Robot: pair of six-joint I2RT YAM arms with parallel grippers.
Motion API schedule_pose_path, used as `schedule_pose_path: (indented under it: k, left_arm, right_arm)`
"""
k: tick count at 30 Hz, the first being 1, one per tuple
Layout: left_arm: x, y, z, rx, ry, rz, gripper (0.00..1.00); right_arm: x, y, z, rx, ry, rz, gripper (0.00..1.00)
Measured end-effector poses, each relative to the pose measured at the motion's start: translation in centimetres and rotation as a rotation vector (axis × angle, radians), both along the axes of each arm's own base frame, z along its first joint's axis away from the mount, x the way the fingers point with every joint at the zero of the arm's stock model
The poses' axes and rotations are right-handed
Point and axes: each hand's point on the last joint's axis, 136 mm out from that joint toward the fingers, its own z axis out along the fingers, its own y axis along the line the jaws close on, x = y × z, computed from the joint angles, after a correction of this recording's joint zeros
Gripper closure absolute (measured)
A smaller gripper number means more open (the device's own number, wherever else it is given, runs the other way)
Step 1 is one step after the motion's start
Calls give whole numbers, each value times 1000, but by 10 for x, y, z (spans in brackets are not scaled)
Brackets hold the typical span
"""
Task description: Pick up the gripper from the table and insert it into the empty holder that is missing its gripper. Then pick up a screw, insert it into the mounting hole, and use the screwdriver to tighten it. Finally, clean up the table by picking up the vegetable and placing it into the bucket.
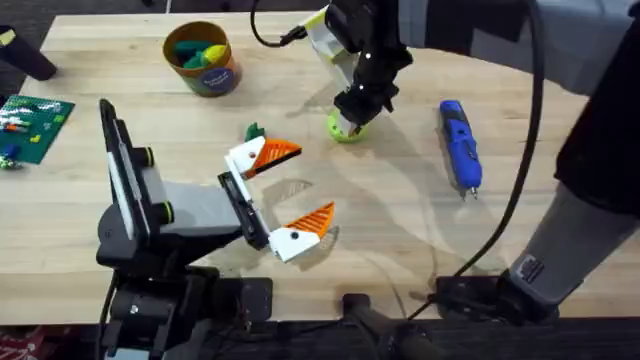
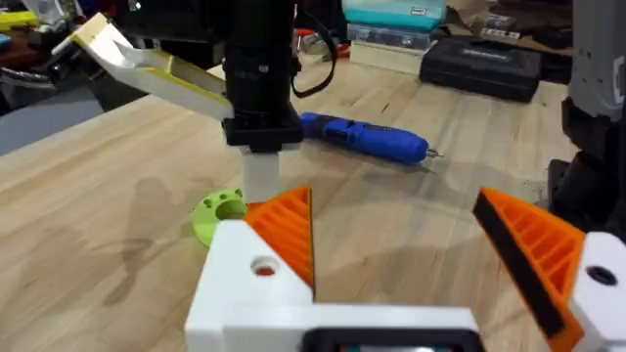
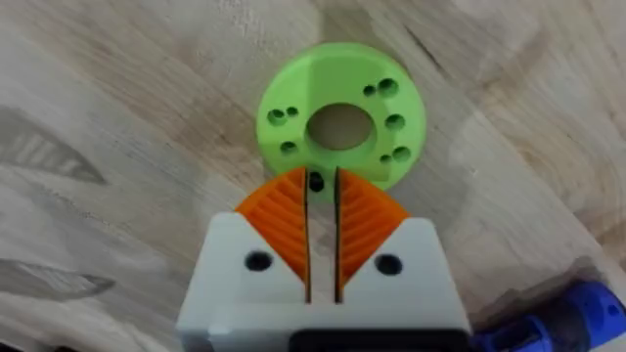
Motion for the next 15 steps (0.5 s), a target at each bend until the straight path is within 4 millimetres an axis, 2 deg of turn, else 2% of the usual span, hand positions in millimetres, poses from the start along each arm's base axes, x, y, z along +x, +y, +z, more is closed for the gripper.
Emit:
schedule_pose_path:
  k: [15]
  left_arm:
    - [0,0,0,0,0,0,14]
  right_arm:
    - [0,0,-4,-1,1,0,854]
